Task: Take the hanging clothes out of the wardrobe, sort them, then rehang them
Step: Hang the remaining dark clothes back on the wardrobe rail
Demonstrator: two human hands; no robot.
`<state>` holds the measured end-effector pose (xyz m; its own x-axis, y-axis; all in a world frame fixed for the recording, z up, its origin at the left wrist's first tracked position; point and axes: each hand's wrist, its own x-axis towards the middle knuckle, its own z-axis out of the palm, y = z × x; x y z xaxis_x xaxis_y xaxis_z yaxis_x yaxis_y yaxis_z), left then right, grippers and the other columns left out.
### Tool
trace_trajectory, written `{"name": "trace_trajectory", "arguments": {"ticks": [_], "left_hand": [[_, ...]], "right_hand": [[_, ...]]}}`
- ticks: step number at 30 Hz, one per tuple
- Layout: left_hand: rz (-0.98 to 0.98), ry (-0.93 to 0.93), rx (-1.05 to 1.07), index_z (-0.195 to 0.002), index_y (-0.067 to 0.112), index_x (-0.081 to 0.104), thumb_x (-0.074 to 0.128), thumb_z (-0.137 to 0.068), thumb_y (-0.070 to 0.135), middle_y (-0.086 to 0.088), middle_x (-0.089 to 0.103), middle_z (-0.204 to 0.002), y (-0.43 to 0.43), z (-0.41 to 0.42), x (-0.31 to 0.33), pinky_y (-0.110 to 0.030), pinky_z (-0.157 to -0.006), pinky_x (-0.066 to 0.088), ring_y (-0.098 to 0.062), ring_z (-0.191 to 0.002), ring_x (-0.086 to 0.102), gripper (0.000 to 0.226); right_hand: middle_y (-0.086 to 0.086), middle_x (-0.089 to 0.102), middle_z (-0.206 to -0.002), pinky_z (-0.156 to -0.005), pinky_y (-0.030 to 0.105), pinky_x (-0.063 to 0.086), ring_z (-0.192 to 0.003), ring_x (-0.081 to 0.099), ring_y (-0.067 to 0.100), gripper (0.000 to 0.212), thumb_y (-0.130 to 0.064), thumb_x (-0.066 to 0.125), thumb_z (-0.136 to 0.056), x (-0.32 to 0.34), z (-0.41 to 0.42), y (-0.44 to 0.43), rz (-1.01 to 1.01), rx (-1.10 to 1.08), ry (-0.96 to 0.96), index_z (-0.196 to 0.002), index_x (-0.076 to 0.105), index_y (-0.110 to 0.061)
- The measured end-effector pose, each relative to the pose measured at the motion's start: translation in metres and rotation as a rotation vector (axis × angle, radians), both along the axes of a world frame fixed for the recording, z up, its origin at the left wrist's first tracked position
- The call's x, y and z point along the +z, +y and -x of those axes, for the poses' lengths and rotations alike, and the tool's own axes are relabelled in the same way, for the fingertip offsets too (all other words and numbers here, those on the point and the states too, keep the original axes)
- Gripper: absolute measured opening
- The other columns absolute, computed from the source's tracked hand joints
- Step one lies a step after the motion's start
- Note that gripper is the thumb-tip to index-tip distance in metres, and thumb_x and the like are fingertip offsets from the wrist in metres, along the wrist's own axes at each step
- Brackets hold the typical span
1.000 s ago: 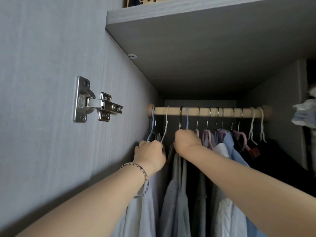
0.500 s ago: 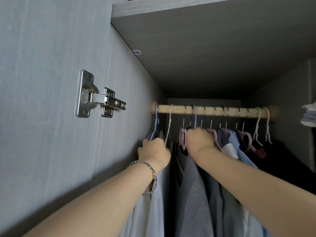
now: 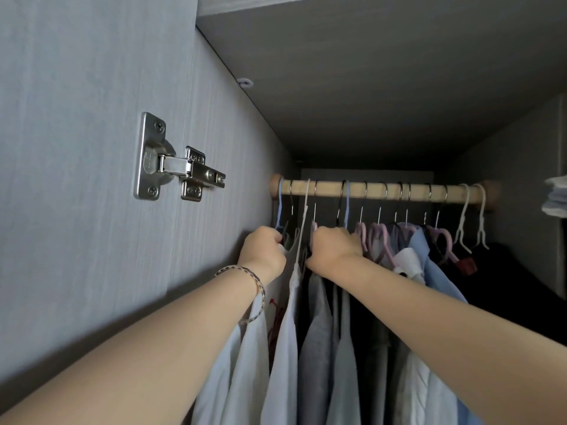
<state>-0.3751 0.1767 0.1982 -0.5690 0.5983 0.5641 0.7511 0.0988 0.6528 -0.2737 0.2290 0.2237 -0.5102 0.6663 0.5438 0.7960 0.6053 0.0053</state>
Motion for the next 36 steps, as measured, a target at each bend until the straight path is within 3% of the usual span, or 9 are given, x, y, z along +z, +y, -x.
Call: {"name": "trace_trajectory", "arguments": {"ticks": [4, 8, 11, 15, 19, 21, 27, 31, 36], "left_hand": [[0.045, 0.137, -0.068, -0.124, 0.006, 0.06, 0.057, -0.087, 0.002, -0.011, 0.063, -0.12, 0.001, 0.001, -0.003, -0.029, -0.097, 0.044, -0.025, -0.115, 0.057, 0.037], [0.014, 0.143, -0.023, -0.087, 0.002, 0.062, 0.052, -0.087, 0.004, -0.015, 0.067, -0.096, 0.002, -0.004, -0.003, -0.027, -0.074, 0.044, -0.03, -0.096, 0.062, 0.01], [0.034, 0.099, -0.016, -0.081, 0.006, 0.059, 0.048, -0.09, 0.007, -0.016, 0.064, -0.091, 0.002, -0.014, -0.002, -0.023, -0.07, 0.038, -0.032, -0.094, 0.061, 0.014], [0.052, 0.061, 0.012, -0.117, 0.003, 0.059, 0.041, -0.096, 0.01, -0.014, 0.062, -0.117, -0.006, -0.032, 0.002, -0.023, -0.085, 0.04, -0.027, -0.11, 0.057, 0.029], [0.054, 0.133, 0.076, -0.127, 0.01, 0.054, 0.042, -0.095, 0.012, -0.01, 0.054, -0.128, -0.03, -0.046, 0.0, -0.036, -0.104, 0.04, -0.027, -0.117, 0.052, 0.034], [0.058, 0.229, 0.163, -0.125, 0.013, 0.055, 0.044, -0.093, 0.011, -0.007, 0.051, -0.126, -0.051, -0.05, -0.002, -0.04, -0.102, 0.04, -0.027, -0.117, 0.05, 0.033], [0.19, 0.262, 0.17, -0.111, 0.016, 0.058, 0.046, -0.092, 0.015, -0.004, 0.056, -0.116, -0.129, -0.084, -0.022, -0.034, -0.086, 0.047, -0.025, -0.104, 0.056, 0.023], [0.413, 0.283, 0.105, -0.103, 0.015, 0.06, 0.045, -0.09, 0.015, -0.002, 0.063, -0.109, -0.193, -0.108, -0.047, -0.032, -0.083, 0.05, -0.023, -0.097, 0.06, 0.02], [0.479, 0.263, 0.013, -0.096, 0.016, 0.062, 0.044, -0.088, 0.014, 0.001, 0.065, -0.102, -0.283, -0.145, -0.098, -0.029, -0.078, 0.051, -0.02, -0.093, 0.062, 0.02]], "right_hand": [[0.014, 0.06, -0.118, -0.092, 0.037, 0.042, -0.114, 0.051, 0.03, 0.036, -0.016, 0.052, -0.088, -0.002, -0.004, 0.003, 0.017, 0.001, 0.061, -0.123, 0.052, -0.006], [0.014, 0.059, -0.121, -0.095, 0.036, 0.041, -0.118, 0.05, 0.031, 0.043, -0.022, 0.052, -0.09, -0.004, -0.008, 0.002, 0.028, 0.014, 0.082, -0.13, 0.048, -0.007], [0.013, 0.061, -0.118, -0.093, 0.034, 0.04, -0.115, 0.052, 0.029, 0.032, -0.02, 0.052, -0.089, -0.005, -0.011, -0.001, 0.014, 0.051, 0.084, -0.12, 0.055, -0.011], [0.011, 0.061, -0.117, -0.094, 0.035, 0.039, -0.114, 0.052, 0.029, 0.027, -0.018, 0.047, -0.091, -0.006, -0.012, 0.001, 0.018, 0.06, 0.085, -0.115, 0.059, -0.013], [0.011, 0.054, -0.121, -0.091, 0.036, 0.042, -0.112, 0.051, 0.029, 0.03, -0.02, 0.045, -0.092, -0.01, -0.023, -0.006, -0.037, 0.154, 0.16, -0.117, 0.06, -0.011], [0.011, 0.05, -0.12, -0.086, 0.036, 0.047, -0.106, 0.055, 0.029, 0.03, -0.02, 0.044, -0.093, -0.011, -0.035, -0.017, -0.036, 0.217, 0.236, -0.116, 0.059, -0.009], [0.008, 0.065, -0.093, -0.067, 0.029, 0.045, -0.085, 0.06, 0.027, 0.023, -0.026, 0.044, -0.093, -0.034, -0.092, -0.076, 0.156, 0.185, 0.179, -0.099, 0.062, -0.013], [0.002, 0.042, -0.06, -0.047, 0.021, 0.029, -0.053, 0.039, 0.019, 0.025, -0.013, 0.045, -0.086, -0.066, -0.131, -0.135, 0.291, 0.073, 0.041, -0.062, 0.039, -0.014], [-0.001, 0.037, -0.062, -0.046, 0.022, 0.027, -0.052, 0.034, 0.016, 0.029, -0.012, 0.043, -0.088, -0.12, -0.173, -0.228, 0.443, -0.008, -0.027, -0.06, 0.033, -0.014]]}}
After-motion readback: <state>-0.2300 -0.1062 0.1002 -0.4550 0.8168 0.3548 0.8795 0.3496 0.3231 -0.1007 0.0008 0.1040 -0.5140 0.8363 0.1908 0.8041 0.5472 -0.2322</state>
